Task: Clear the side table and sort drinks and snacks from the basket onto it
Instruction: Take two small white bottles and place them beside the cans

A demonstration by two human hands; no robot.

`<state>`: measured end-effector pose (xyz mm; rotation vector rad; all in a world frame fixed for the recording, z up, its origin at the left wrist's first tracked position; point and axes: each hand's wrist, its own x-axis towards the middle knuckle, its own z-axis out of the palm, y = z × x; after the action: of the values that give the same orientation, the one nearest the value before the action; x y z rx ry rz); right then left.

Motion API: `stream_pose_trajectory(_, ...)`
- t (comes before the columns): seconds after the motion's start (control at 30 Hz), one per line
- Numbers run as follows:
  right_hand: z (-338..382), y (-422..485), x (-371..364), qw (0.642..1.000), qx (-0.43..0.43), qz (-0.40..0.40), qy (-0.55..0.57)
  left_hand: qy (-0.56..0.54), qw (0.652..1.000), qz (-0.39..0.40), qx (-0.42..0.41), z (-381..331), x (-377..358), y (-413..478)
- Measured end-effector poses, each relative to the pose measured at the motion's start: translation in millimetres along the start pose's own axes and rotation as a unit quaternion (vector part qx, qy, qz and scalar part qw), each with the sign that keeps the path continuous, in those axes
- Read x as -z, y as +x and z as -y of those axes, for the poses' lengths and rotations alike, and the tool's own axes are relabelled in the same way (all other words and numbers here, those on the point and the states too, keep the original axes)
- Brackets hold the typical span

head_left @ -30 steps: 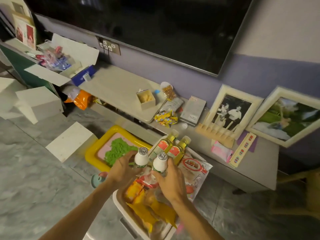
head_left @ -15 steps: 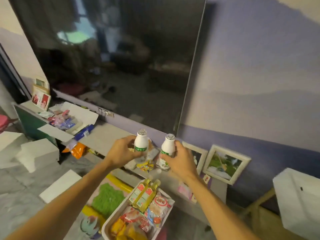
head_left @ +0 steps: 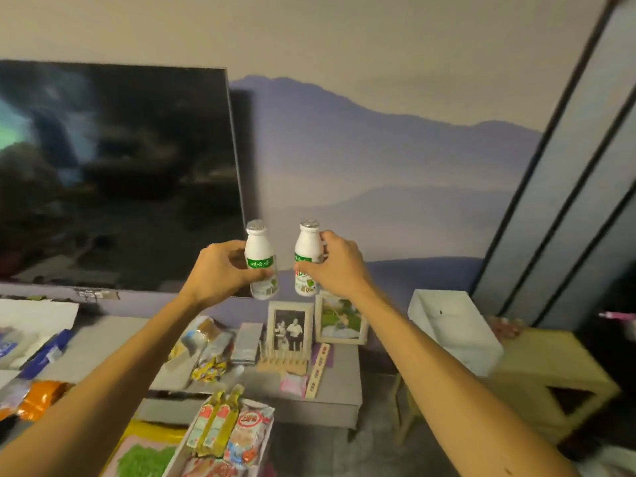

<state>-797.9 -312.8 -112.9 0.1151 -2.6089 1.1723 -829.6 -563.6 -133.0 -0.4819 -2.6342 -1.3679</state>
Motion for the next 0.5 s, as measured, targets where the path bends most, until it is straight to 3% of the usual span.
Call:
stream_pose_trajectory(0.23, -68, -41, 108, 0.993, -0.072, -0.093, -0.002, -0.03, 0.992, 0.097, -0.074, -92, -104, 40)
stream_pose_trajectory(0.5, -193, -93, 251, 0.973, -0.148, -0.176, 0.002, -0.093, 0.976, 0.159, -0.114, -200, -287, 69)
